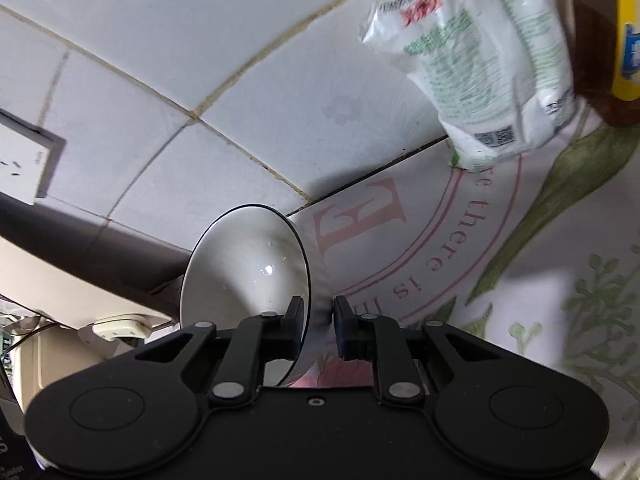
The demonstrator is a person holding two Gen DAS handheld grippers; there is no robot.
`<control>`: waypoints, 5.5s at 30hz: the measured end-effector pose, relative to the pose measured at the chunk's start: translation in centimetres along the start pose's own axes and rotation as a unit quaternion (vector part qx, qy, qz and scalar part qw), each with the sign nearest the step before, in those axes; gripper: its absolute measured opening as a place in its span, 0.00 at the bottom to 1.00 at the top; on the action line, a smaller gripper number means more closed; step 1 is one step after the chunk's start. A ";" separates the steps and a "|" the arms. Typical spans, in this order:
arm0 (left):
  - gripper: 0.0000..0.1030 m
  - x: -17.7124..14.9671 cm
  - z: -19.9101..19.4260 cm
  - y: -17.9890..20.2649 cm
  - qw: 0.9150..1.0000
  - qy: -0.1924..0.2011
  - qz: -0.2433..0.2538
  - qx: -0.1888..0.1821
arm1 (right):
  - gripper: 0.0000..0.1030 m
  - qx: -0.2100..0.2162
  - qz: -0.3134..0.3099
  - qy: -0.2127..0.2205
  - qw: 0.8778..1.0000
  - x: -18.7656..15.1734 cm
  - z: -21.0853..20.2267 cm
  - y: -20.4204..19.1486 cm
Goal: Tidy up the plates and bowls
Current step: 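Grasp the last white bowl's rim with the left gripper, then carry the white bowl over the nested bowls and lower it inside, then regrip the rim of the three stacked bowls with the left gripper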
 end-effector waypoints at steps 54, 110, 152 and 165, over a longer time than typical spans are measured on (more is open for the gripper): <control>0.13 -22.8 -13.5 20.5 0.997 -0.057 0.037 -0.020 | 0.21 -0.011 -0.020 -0.057 0.998 -11.4 -24.8 18.5; 0.19 -26.1 -20.8 22.1 0.996 0.039 0.039 -0.069 | 0.56 -0.018 -0.325 0.060 0.943 -16.1 -34.8 17.5; 0.56 -28.7 -13.3 16.3 0.965 0.111 -0.069 -0.229 | 0.90 -0.107 -0.334 0.226 0.909 -24.3 -23.5 19.1; 0.59 -26.4 -10.1 18.1 0.978 0.052 -0.055 -0.193 | 0.91 -0.084 -0.344 0.235 0.905 -22.7 -20.0 19.0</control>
Point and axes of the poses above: each gripper's, at about its wrist camera, not at the fingertips, and z roughly the way its jaws point, y to its right, x to its top, the point moved 8 cm from there along z, roughly the way its jaws point, and after that the axes turned 1 degree about -z, right-handed, at the moved point
